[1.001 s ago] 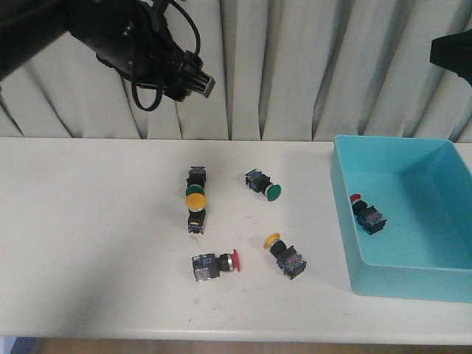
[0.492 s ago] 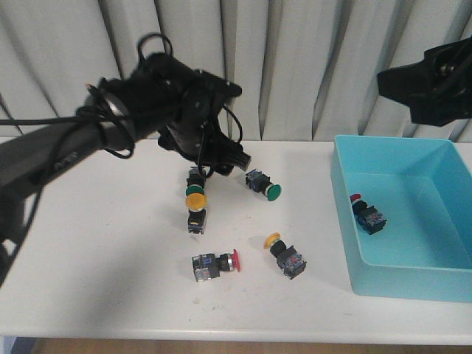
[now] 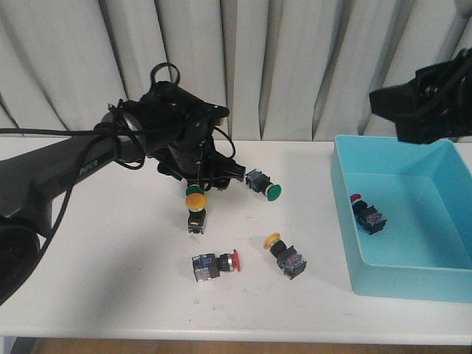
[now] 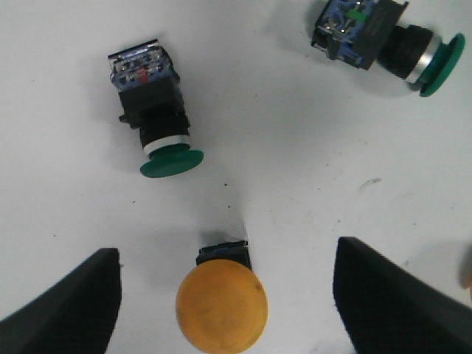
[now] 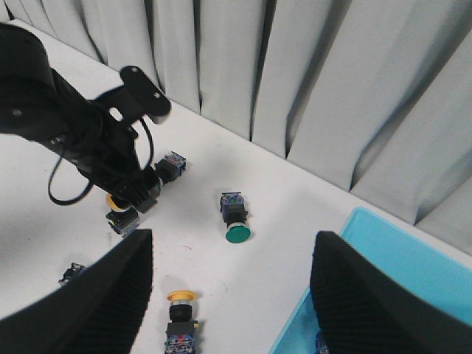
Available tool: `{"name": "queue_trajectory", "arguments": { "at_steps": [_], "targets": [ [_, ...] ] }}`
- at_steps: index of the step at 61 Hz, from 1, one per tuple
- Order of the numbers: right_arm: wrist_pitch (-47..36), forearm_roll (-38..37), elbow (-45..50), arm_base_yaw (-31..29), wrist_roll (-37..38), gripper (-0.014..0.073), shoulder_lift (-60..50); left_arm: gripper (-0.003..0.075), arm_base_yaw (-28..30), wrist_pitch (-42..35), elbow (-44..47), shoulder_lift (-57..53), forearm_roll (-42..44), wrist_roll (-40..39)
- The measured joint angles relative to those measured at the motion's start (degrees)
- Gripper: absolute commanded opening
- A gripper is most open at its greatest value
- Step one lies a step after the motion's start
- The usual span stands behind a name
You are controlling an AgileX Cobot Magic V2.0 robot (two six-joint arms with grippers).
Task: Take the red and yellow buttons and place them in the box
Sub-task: 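Close the left gripper on the yellow-capped switch and lift it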
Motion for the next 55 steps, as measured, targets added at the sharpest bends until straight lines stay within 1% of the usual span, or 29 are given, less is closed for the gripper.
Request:
{"name": "queue_trajectory", "arguments": {
  "at_steps": [7, 17, 43, 50, 55],
  "targets": [
    [-3.5, 0.0, 3.4, 0.0, 0.0, 0.0460, 0.0, 0.0565, 1.1, 0.1, 0.0, 0.5, -2.7, 0.1],
    [-7.0, 0.0, 6.3, 0.0, 0.0, 0.0460, 0.2, 0.0565, 1.3, 0.9, 0.0, 1.2, -4.1, 0.9],
    [-7.8, 0.1, 6.4, 0.0, 0.2, 0.0460, 0.4, 0.0557, 1.3, 1.6, 0.0, 5.2, -5.3, 1.0],
    [-7.8, 0.1, 6.4, 0.0, 0.4, 0.0460, 0.4, 0.0505, 1.3, 1.4, 0.0, 5.6, -5.3, 1.0],
    [-7.8, 0.1, 6.4, 0.0, 0.5, 0.0460, 0.4, 0.0435, 1.3, 1.1, 0.0, 5.7, -5.5, 1.0]
  ]
}}
